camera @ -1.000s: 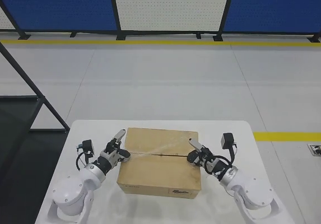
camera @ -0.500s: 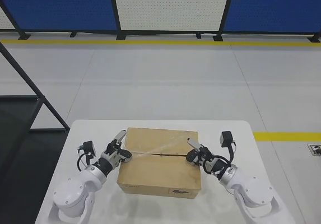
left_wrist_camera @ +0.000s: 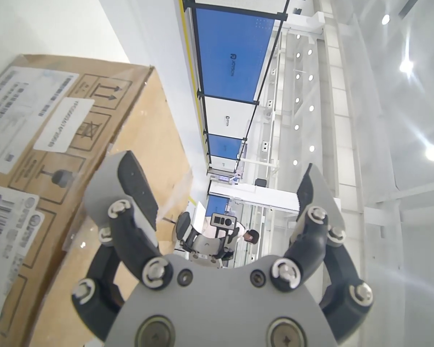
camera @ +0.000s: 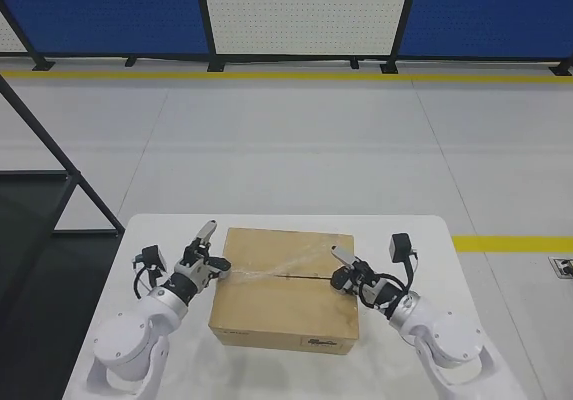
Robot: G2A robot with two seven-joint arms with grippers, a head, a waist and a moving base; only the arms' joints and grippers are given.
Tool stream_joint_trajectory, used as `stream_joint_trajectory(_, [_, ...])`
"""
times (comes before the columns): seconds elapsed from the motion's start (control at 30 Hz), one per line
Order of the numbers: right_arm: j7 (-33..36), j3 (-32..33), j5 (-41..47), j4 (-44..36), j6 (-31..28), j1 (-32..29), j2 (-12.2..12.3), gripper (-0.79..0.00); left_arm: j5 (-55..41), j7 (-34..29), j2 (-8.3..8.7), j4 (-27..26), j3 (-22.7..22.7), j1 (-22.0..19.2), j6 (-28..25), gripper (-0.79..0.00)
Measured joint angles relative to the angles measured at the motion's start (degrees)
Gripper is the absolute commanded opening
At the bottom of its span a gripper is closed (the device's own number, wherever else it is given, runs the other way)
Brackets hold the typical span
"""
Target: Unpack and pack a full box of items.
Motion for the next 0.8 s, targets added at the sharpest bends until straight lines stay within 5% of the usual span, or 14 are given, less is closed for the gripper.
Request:
stream_joint_trajectory(0.33, [0.3,0.2,-0.6,-0.3,0.2,0.1,0.1,0.0,0.7,0.4,-0.1,3.6,1.8,-1.7,-0.6,0.0])
stream_joint_trajectory(0.8, [-2.7,-0.3,-8.5,-3.3,4.1,2.7,0.3,0.0,-1.0,0.5,0.04,1.7,1.1,-0.5,-1.0,0.0])
